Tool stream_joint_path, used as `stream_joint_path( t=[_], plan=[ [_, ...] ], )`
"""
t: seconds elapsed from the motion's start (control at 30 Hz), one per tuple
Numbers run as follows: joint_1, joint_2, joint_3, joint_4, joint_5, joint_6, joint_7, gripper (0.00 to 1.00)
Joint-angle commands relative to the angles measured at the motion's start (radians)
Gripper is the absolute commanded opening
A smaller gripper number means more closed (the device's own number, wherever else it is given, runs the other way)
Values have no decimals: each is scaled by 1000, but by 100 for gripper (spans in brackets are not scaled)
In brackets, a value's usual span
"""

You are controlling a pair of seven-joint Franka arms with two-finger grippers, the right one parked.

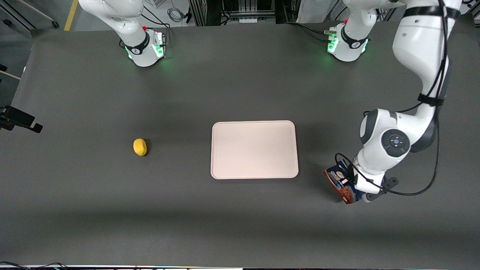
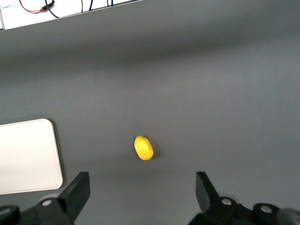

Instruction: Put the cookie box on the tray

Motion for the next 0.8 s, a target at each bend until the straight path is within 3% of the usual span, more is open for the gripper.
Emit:
stream_joint_path(
  t=[0.0, 0.03, 0.07, 0.1, 0.77],
  plan=[
    [2, -2, -3, -1, 28, 11, -27, 19],
    [2, -2, -3, -1, 28, 11, -27, 39],
    [2, -2, -3, 0, 28, 12, -25, 74],
    [3, -2, -3, 0, 28, 12, -25, 100],
    [12, -28, -5, 2, 20, -3, -19, 100]
  ],
)
